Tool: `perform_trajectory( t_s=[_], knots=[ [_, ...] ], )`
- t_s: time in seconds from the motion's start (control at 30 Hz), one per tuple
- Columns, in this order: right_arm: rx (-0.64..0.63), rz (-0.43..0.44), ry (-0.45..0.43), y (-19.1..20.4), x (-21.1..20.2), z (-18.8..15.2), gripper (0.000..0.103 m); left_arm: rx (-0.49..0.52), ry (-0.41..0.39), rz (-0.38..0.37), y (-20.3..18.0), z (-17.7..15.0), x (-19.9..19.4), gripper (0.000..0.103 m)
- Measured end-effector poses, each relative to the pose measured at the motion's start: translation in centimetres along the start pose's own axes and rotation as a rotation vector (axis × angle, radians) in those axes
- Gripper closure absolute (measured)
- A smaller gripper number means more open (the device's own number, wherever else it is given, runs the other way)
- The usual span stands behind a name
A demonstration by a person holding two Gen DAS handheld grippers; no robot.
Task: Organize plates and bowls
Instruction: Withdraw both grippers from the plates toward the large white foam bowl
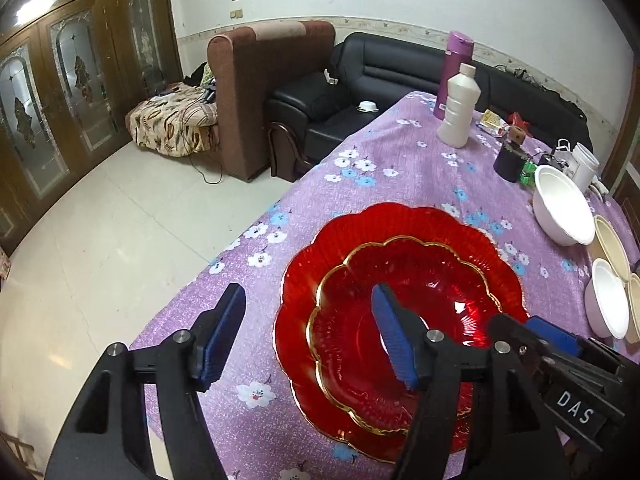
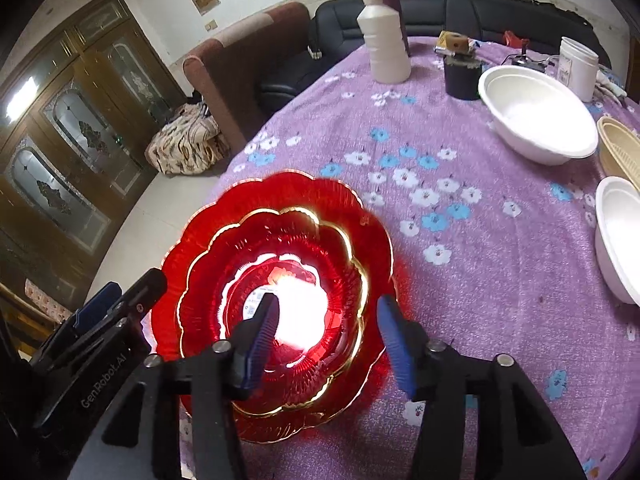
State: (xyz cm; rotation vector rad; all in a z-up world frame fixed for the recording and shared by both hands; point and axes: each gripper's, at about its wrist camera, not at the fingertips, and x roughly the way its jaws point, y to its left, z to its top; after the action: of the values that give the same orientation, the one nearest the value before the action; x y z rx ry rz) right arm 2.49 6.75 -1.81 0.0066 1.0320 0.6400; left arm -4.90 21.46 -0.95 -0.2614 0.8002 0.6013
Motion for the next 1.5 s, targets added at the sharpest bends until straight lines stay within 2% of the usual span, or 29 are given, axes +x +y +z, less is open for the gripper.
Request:
perform_trajectory(
  t_s=[0.1, 0.3, 0.73, 0.93, 1.13, 1.3, 1.43, 1.5],
  knots=[
    [0.008, -0.002, -0.021, -0.2, -0.8, 0.0, 0.037, 0.003, -0.003, -0.003, -0.3, 0.0, -0.2, 0.038],
    [0.033, 0.009, -0.047, -1.1, -2.0, 0.0, 0.030, 0.020, -0.020, -0.010, -1.2, 0.1, -1.2, 0.038],
    [0.125, 0.021, -0.105, -5.8, -5.1, -0.9, 0.029, 0.096, -0.046, -0.039, -5.3, -0.2, -3.0, 0.038],
    [0.198, -0.001, -0.138, -10.7, -8.3, -2.6, 0.029, 0.132, -0.028, -0.149, -9.2, 0.0, -3.8, 0.038],
    [0.339, -0.039, -0.194, -17.7, -12.1, -4.2, 0.029, 0.213, 0.032, -0.306, -16.6, 0.1, -3.9, 0.037],
    [0.477, -0.044, -0.233, -23.8, -13.9, -4.4, 0.029, 0.243, 0.143, -0.434, -22.3, -0.1, -2.6, 0.038],
    [0.545, -0.035, -0.226, -27.3, -13.6, -3.7, 0.030, 0.256, 0.214, -0.460, -26.4, -0.4, -0.8, 0.038],
    [0.571, -0.033, -0.215, -28.7, -13.0, -3.3, 0.040, 0.249, 0.235, -0.453, -27.9, -0.6, 0.3, 0.038]
  ],
)
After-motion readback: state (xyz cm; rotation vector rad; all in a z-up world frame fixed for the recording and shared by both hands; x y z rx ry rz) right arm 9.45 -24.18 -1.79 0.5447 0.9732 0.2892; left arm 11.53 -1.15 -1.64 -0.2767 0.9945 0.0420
